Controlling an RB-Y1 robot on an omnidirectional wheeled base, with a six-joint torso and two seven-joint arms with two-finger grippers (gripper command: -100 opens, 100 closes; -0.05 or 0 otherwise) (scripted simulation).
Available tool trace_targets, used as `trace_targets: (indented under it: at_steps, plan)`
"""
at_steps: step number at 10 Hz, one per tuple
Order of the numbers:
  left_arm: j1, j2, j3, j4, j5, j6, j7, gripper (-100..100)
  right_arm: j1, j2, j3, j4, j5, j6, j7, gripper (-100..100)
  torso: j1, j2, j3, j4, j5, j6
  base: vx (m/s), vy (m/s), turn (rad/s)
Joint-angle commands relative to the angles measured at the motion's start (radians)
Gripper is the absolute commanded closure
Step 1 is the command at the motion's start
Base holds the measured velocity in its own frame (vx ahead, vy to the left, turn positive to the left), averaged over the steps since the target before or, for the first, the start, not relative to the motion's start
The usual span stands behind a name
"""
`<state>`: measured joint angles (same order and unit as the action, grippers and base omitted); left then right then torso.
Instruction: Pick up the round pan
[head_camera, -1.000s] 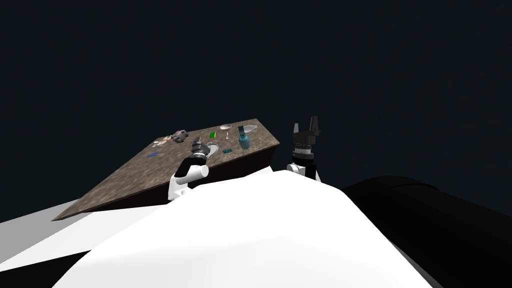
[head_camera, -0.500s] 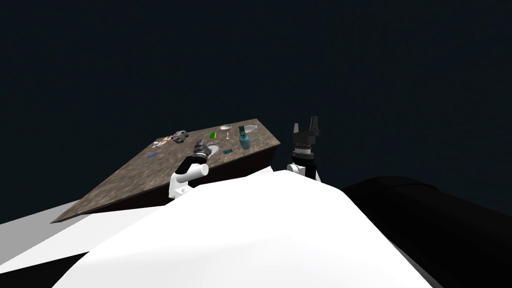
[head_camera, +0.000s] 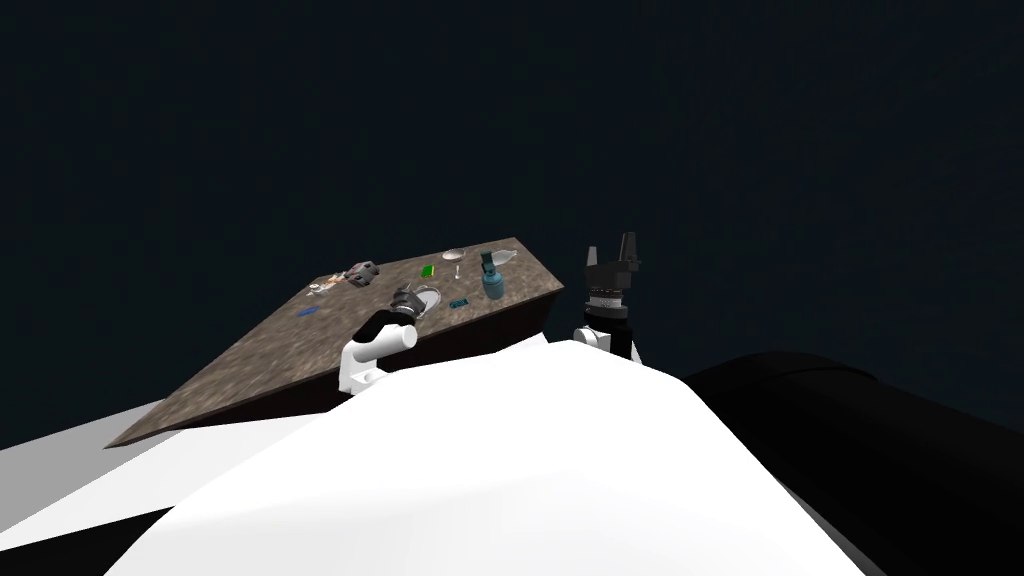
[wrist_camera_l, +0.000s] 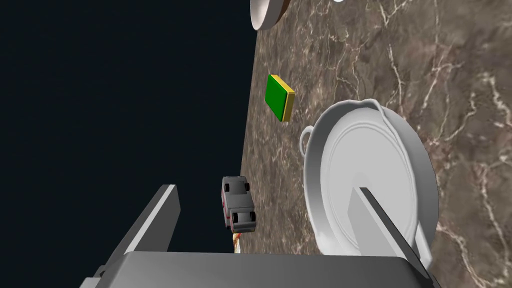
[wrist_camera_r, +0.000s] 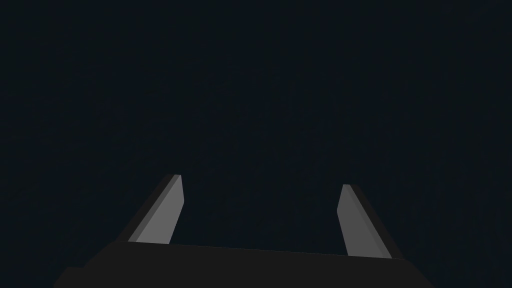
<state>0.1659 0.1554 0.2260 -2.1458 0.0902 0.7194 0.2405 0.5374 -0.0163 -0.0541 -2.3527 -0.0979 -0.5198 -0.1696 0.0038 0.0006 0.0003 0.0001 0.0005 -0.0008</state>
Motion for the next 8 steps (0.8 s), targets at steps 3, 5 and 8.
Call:
trace_targets:
  at_steps: [3,5,8]
  plan:
    - [-0.009,-0.004,0.001,0.009,-0.004,0.086,0.009,-100,0.0,0.0,0.0,0.0,0.0,0.0,0.0,0,0.0,0.0,0.0,0.0,0.0,0.0,0.014,0.039,0.0]
    - [-0.017,-0.004,0.003,0.015,-0.005,0.134,0.015,-100,0.0,0.0,0.0,0.0,0.0,0.0,0.0,0,0.0,0.0,0.0,0.0,0.0,0.0,0.014,0.038,0.001]
    - [-0.028,-0.002,0.006,0.028,-0.007,0.218,0.026,-100,0.0,0.0,0.0,0.0,0.0,0.0,0.0,0,0.0,0.0,0.0,0.0,0.0,0.0,0.014,0.038,0.0]
